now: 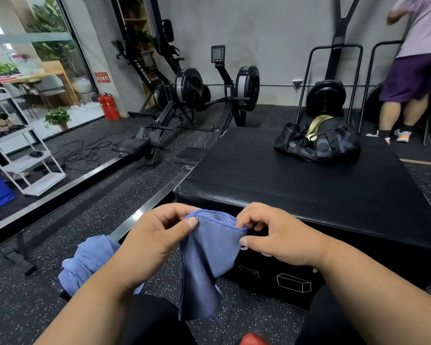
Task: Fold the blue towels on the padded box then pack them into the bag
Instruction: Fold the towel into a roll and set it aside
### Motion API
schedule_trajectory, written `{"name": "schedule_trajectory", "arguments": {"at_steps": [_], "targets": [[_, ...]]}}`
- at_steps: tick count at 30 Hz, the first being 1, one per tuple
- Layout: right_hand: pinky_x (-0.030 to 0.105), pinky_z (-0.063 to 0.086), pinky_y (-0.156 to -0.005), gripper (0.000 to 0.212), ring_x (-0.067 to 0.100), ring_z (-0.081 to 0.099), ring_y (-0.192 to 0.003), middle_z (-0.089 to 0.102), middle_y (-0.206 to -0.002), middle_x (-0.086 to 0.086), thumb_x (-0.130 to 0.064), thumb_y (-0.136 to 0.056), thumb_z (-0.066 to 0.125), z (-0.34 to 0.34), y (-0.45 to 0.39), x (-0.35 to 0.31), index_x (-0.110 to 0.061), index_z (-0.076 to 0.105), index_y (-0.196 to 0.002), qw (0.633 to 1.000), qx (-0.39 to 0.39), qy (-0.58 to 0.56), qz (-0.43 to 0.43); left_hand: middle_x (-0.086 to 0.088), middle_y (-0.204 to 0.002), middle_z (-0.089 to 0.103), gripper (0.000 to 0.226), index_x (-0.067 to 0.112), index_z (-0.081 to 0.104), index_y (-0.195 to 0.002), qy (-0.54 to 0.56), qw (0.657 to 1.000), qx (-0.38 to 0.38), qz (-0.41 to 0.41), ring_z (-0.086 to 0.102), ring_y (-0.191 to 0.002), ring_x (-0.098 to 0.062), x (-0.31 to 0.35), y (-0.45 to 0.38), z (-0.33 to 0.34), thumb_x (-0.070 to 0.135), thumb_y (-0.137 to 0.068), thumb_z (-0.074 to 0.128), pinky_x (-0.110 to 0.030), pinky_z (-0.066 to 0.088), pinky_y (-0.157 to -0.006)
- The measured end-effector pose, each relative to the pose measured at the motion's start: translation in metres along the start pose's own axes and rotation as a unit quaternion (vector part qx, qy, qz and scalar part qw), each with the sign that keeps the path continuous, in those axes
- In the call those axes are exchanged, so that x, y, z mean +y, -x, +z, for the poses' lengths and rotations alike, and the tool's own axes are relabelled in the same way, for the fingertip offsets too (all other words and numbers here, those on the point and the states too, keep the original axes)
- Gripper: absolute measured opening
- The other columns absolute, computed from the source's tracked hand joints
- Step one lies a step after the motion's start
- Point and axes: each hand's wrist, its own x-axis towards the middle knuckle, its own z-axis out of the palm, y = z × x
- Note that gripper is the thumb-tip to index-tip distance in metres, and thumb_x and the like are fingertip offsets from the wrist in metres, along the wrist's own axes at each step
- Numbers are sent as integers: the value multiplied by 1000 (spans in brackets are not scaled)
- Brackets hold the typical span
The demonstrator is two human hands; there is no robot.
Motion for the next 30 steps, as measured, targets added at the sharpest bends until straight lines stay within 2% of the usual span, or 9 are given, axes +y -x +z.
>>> {"name": "schedule_trajectory", "arguments": {"at_steps": [3,5,7,9,14,19,23,28,30], "targets": [[19,48,-81,18,10,64,-92,69,-105,-11,-19,-88,80,1,1,4,-34,70,-87,999,1,48,-3,-11,-107,79,18,22,81,-104,-10,1000,0,5,71,-100,-17,0,2,0,21,-90,70,-35,53,-92],[24,51,-78,13,9,64,-84,70,-96,-13,-22,-89,78,-1,4,4,-32,70,-86,997,2,75,3,-8,-105,80,17,25,82,-102,-49,999,-2,22,71,-98,-16,0,3,0,15,-93,71,-33,55,-91],[22,48,-69,13,7,60,-72,69,-85,-18,-22,-88,77,-2,8,2,-31,69,-84,995,15,97,0,-1,-100,79,26,30,81,-99,-112,993,7,47,71,-92,-11,0,4,0,7,-96,71,-25,56,-85],[17,43,-66,14,5,59,-71,67,-81,-22,-20,-87,77,-3,13,0,-30,69,-83,992,34,121,-23,10,-93,78,29,31,80,-99,-172,982,27,75,69,-83,-3,-2,5,1,3,-96,72,-16,53,-78],[29,50,-73,14,14,64,-81,68,-83,-16,-23,-85,78,-8,19,-5,-30,67,-83,979,78,173,-69,18,-107,73,39,41,63,-120,-325,934,44,144,71,-100,-8,-16,4,-6,11,-96,74,-16,51,-86],[17,41,-57,17,10,62,-59,69,-72,-11,-22,-90,78,-14,23,-10,-29,66,-81,987,84,130,-48,30,-121,66,52,47,57,-131,-397,897,34,192,66,-109,3,-20,4,-2,10,-97,71,-9,47,-90],[11,39,-55,18,8,61,-55,69,-69,-11,-17,-89,79,-17,26,-13,-27,68,-80,991,87,96,-29,32,-109,62,46,44,59,-122,-424,884,34,195,62,-94,9,-21,5,-1,7,-96,70,-4,40,-82],[27,55,-64,18,9,67,-63,71,-70,-10,-16,-85,83,-22,25,-11,-27,71,-78,990,121,77,-18,40,-105,53,49,41,57,-123,-447,864,9,231,54,-90,18,-19,7,8,2,-96,69,1,35,-79],[31,57,-66,19,10,67,-64,72,-70,-9,-16,-85,84,-25,24,-10,-27,71,-77,989,131,68,-11,38,-108,52,42,43,54,-127,-446,861,-7,245,56,-89,15,-20,7,10,11,-101,62,-3,40,-78]]}}
